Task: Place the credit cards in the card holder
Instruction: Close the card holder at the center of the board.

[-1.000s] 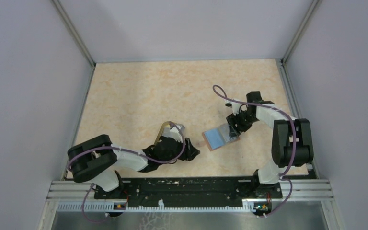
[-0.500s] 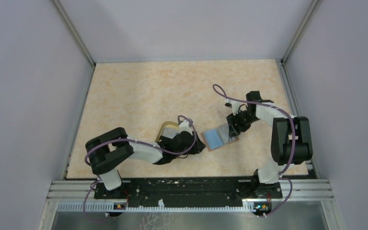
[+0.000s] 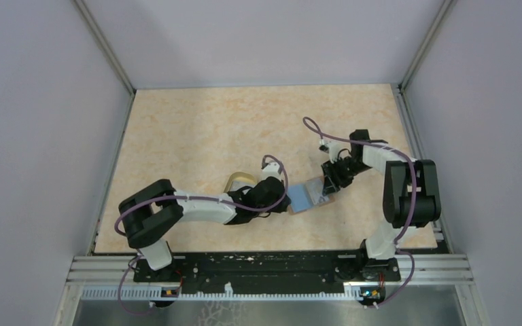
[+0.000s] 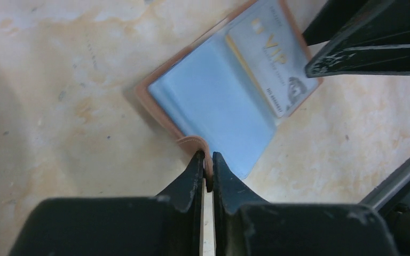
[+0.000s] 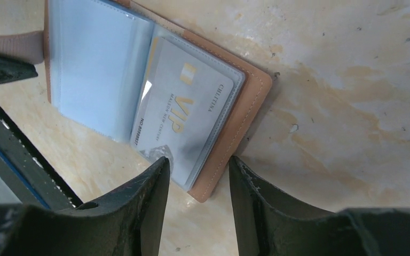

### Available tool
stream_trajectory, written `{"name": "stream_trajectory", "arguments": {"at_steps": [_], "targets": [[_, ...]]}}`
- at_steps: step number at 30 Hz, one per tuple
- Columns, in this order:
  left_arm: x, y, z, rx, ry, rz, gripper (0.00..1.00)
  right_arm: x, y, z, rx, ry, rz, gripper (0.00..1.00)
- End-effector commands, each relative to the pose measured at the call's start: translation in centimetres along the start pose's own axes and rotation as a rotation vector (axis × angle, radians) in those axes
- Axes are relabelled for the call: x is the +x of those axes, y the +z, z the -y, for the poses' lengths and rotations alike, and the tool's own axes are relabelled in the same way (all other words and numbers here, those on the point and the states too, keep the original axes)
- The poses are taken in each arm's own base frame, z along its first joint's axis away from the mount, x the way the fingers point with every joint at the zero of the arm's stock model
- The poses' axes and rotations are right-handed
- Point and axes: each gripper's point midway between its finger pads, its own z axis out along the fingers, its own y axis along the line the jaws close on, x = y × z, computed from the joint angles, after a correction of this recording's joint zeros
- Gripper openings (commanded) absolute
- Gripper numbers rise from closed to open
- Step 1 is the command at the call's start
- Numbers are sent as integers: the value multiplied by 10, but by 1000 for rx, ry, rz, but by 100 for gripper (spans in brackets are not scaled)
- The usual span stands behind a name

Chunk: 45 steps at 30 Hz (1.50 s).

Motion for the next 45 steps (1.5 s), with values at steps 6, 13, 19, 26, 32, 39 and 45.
{"name": "stream_trajectory", "arguments": {"at_steps": [6, 13, 19, 26, 32, 39, 45], "targets": [[-31, 7, 73, 196, 103, -6, 8, -11, 9, -30, -179, 52, 28, 42], [-38, 40, 108, 257, 129, -5, 11, -15, 9, -33, -191, 74, 40, 37], [-25, 68, 102, 230, 110, -18, 23, -36, -14, -6, 45, -1, 126, 38], [-23, 78, 90, 264, 33, -15, 26, -58, -60, 11, 262, -53, 291, 42], [-17, 82, 82, 341, -75, -77, 31, -60, -66, -17, 56, -97, 327, 21], [-16, 74, 74, 509, -260, -132, 38, -51, -77, -79, -241, -367, 373, 7], [-34, 64, 84, 577, -282, -126, 46, -31, -56, -100, -272, -681, 397, 7]]}}
